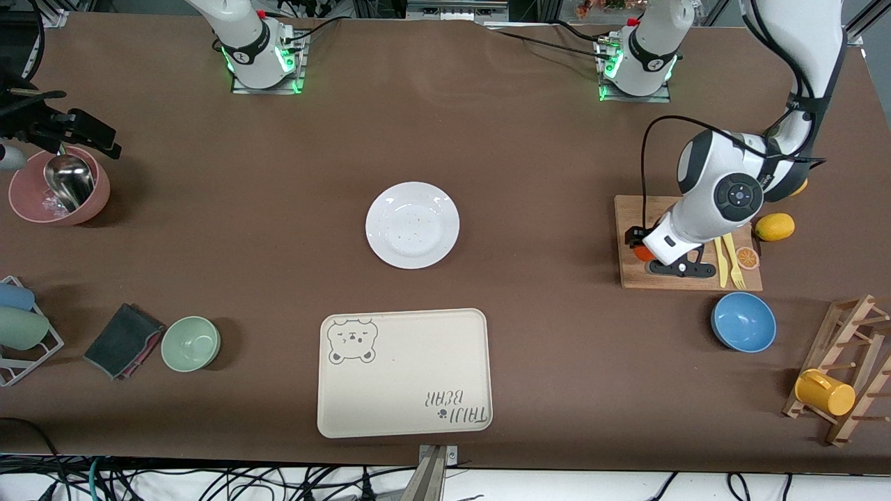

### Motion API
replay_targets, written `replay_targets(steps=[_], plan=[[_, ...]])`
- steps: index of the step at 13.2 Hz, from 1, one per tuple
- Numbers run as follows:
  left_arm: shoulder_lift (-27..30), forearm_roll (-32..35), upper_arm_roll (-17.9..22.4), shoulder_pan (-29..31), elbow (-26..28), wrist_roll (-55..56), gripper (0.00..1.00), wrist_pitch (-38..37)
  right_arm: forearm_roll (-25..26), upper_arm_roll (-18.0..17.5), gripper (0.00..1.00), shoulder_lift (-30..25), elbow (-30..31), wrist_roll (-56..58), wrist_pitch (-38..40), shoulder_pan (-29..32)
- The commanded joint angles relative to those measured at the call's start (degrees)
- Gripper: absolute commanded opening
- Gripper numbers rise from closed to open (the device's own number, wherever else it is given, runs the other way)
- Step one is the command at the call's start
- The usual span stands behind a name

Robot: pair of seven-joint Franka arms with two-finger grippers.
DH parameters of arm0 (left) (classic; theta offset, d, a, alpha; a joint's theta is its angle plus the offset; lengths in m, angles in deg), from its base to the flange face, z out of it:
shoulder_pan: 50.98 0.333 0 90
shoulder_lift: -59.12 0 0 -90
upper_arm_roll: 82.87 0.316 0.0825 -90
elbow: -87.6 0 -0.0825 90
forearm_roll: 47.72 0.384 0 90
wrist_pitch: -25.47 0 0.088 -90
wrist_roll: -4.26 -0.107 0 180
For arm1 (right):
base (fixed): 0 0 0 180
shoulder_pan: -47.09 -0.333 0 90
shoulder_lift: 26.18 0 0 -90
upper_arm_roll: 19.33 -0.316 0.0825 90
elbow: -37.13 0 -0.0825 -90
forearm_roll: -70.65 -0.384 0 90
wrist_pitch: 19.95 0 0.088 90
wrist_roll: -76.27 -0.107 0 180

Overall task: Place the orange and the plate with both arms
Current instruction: 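Carry the orange with the left gripper onto the white plate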

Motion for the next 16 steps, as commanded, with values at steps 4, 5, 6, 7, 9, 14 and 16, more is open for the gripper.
replay_targets(steps=[4,5,6,7,9,14,16], plan=[[-1.0,-6.1,-14.3,-1.6,-6.5,26.1,0.10,-4.8,-0.7,0.1,1.00,-0.4,0.4,-0.5,0.4,0.1],[-2.9,-6.1,-16.1,-3.7,-8.7,32.6,0.10,-4.7,-0.6,0.1,1.00,-0.3,0.4,-0.4,0.5,0.1],[-4.8,-6.1,-16.3,-7.7,-11.4,38.8,0.11,-4.6,-0.6,0.1,1.00,-0.3,0.4,-0.4,1.3,0.1],[-7.7,-5.6,-16.3,-12.2,-14.7,44.7,0.11,-4.4,-0.7,0.1,1.00,-0.3,0.4,-0.4,1.3,0.1],[-14.4,-5.1,-15.9,-20.0,-22.4,56.4,0.11,-3.8,-0.7,0.1,1.00,-0.3,0.3,-0.4,1.3,0.1],[-25.6,0.0,-13.5,-29.9,-26.8,70.1,0.11,15.9,-0.7,-0.1,1.00,0.4,-0.1,-0.3,1.2,-0.1],[-28.0,0.4,-8.3,-34.4,-26.8,70.2,0.11,19.7,-0.7,-0.3,1.00,1.6,-0.1,-0.3,1.0,-0.2]])
